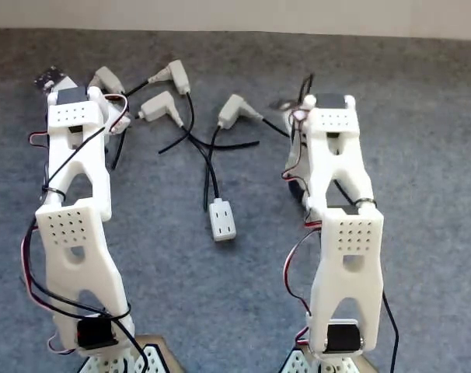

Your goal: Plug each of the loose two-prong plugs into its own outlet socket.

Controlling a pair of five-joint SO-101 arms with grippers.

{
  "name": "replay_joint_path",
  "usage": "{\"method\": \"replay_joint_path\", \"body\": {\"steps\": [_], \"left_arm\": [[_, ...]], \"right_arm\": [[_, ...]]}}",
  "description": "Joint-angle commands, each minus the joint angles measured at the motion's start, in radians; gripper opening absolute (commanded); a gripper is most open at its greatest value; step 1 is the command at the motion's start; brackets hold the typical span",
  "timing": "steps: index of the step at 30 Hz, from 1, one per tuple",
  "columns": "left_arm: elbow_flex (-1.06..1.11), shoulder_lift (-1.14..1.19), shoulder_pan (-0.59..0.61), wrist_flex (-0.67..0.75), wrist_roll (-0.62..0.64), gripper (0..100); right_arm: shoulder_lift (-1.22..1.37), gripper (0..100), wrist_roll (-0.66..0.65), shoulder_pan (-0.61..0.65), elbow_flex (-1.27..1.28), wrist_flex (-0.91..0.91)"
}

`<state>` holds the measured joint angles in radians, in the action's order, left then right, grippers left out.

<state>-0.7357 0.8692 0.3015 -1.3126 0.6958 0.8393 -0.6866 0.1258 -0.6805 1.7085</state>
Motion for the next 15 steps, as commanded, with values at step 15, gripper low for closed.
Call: {"method": "replay_joint_path", "body": {"steps": [15], "left_arm": [[-0.031, -0.008, 0.002, 0.035, -0.002, 31]], "right_arm": [[-0.041, 30.0, -0.066, 0.01, 0.085, -0.012]]}}
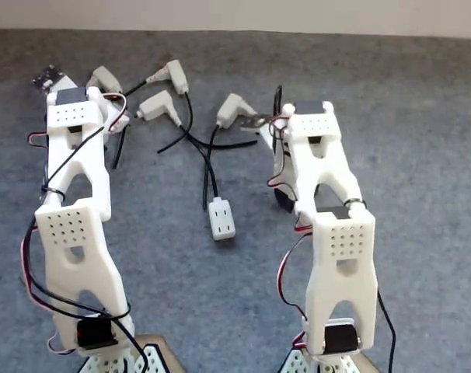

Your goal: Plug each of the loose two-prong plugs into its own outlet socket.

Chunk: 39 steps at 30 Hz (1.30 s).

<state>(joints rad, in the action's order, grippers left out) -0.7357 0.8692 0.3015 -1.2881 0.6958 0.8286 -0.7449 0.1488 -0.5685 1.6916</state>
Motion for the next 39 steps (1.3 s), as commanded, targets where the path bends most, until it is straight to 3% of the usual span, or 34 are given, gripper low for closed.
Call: {"method": "replay_joint_path", "body": {"steps": [1, 7, 12, 30, 39], "left_arm": [[-0.031, -0.008, 0.002, 0.011, -0.002, 31], [-0.031, -0.008, 0.002, 0.011, -0.002, 31], [-0.031, -0.008, 0.002, 0.011, -0.002, 31], [-0.031, -0.008, 0.002, 0.011, -0.002, 31], [-0.031, -0.008, 0.002, 0.011, -0.002, 31]], "right_arm": [[-0.033, 30.0, 0.005, -0.018, -0.035, 0.004], [-0.042, 30.0, 0.193, -0.099, -0.153, -0.025], [-0.044, 30.0, 0.204, -0.101, -0.182, 0.07], [-0.044, 29.7, 0.336, -0.058, -0.002, 0.033], [-0.036, 3.5, 0.338, -0.054, -0.01, 0.031]]}}
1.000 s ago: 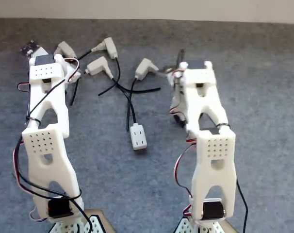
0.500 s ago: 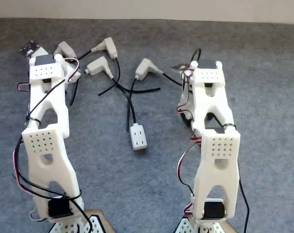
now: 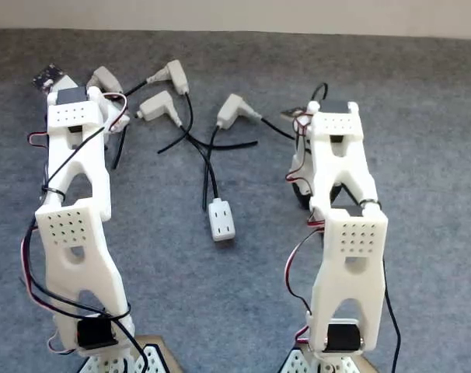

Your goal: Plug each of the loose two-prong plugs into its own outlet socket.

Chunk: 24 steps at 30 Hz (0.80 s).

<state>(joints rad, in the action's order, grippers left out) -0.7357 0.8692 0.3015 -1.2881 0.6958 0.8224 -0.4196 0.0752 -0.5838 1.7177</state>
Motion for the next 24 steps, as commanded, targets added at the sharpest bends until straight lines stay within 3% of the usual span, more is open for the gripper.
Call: {"method": "replay_joint_path", "body": {"steps": [1, 9, 15, 24], "left_arm": [[-0.031, -0.008, 0.002, 0.011, -0.002, 31], [-0.031, -0.008, 0.002, 0.011, -0.002, 31], [-0.031, -0.008, 0.002, 0.011, -0.002, 31], [-0.031, -0.008, 0.002, 0.011, -0.002, 31]], "right_arm": [[-0.03, 3.5, 0.012, 0.019, 0.005, 0.005], [-0.061, 3.0, 0.012, 0.044, -0.128, -0.018], [-0.193, 3.0, 0.025, 0.143, -0.398, 0.048], [-0.429, 2.9, 0.089, 0.288, -0.443, 0.048]]}}
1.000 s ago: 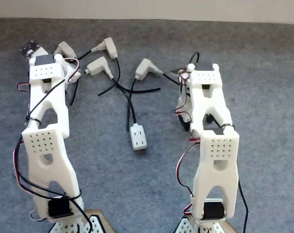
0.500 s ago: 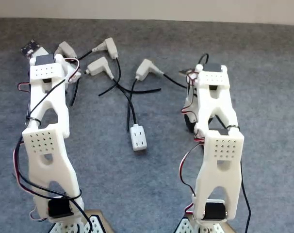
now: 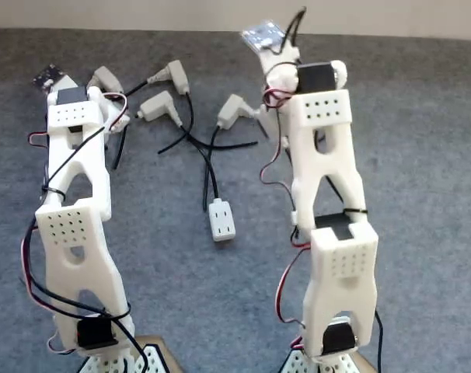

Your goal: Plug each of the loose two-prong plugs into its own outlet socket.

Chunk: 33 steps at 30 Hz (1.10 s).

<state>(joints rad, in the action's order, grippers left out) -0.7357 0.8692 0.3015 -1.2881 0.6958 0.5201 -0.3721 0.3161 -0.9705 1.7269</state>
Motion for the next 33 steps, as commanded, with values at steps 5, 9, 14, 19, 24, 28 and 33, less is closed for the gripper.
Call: {"method": "replay_joint_path", "body": {"steps": [5, 9, 14, 19, 24, 28, 33], "left_arm": [[-0.031, -0.008, 0.002, 0.012, 0.002, 31], [-0.031, -0.008, 0.002, 0.012, 0.002, 31], [-0.035, -0.008, -0.021, 0.012, -0.003, 31], [-0.036, -0.008, -0.035, 0.012, -0.054, 31], [-0.036, -0.01, -0.036, 0.028, -0.058, 31], [-0.036, -0.01, -0.044, 0.028, -0.058, 31], [-0.036, -0.01, -0.045, 0.028, -0.058, 31]], "right_arm": [[-0.294, 1.1, 0.135, 0.116, -0.051, 0.039], [-0.415, 0.6, 0.175, 0.139, -0.048, 0.039], [-0.539, 0.6, 0.189, 0.143, -0.048, 0.039], [-0.644, 0.6, 0.187, 0.156, -0.05, 0.01], [-0.705, 0.6, 0.19, 0.222, -0.05, 0.01], [-0.736, 0.6, 0.195, 0.274, -0.048, 0.013], [-0.785, 0.6, 0.256, 0.282, -0.048, 0.021]]}}
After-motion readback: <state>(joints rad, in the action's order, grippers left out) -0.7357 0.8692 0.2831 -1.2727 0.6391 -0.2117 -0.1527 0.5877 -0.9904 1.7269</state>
